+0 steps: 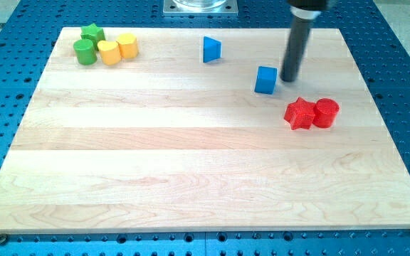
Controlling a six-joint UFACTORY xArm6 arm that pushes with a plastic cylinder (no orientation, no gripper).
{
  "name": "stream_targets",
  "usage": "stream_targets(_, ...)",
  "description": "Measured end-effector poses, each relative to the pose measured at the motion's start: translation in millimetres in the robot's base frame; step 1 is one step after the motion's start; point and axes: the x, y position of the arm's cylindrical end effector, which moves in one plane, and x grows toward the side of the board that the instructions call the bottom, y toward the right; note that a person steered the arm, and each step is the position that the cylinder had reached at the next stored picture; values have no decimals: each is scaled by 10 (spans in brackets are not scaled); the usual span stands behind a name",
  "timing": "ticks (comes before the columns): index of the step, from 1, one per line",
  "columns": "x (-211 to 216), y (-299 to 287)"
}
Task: Push the cube to the top left of the red blocks
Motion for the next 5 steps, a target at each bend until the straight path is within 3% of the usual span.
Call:
stream_targets(1,-3,-101)
stream_targets(2,-343,-223)
stream_targets(5,103,-997)
